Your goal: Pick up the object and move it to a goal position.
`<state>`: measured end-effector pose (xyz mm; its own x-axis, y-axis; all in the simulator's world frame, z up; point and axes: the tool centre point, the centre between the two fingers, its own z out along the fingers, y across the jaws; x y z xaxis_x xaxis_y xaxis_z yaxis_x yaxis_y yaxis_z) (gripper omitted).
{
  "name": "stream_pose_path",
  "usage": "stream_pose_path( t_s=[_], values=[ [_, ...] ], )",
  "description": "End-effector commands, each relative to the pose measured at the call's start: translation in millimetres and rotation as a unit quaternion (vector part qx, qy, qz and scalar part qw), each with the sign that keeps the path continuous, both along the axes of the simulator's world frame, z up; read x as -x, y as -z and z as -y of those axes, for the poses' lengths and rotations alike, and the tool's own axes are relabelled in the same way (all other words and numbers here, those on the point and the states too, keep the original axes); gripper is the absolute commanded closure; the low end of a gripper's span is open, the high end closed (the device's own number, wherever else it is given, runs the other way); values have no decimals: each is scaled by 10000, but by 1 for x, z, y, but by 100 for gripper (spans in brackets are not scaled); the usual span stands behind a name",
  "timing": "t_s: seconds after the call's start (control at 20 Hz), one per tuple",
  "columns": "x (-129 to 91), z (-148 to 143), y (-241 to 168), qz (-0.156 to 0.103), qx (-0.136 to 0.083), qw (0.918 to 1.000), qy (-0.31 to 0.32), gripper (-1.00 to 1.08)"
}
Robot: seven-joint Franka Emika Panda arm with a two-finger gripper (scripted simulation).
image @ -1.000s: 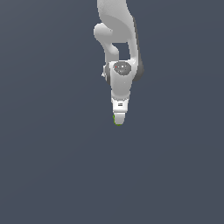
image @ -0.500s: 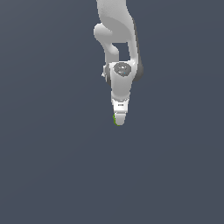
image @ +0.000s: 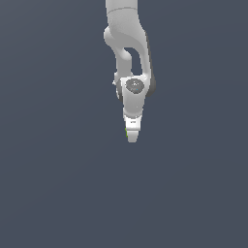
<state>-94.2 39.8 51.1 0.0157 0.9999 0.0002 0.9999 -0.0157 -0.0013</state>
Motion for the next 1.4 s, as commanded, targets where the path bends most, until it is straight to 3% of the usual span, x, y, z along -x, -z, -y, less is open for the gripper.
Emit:
stream_pose_path(
  t_s=[0.0,0.15,0.2,0.9,1.35],
  values=[
    [0,0,6,5,1,10000,-4,-92],
    [0,0,9,5,1,10000,-4,-92],
    [0,0,9,5,1,10000,-4,108],
    [-1,3,4,17,2,10000,-6,108],
    [3,30,-31,14,5,10000,-9,108]
  ],
)
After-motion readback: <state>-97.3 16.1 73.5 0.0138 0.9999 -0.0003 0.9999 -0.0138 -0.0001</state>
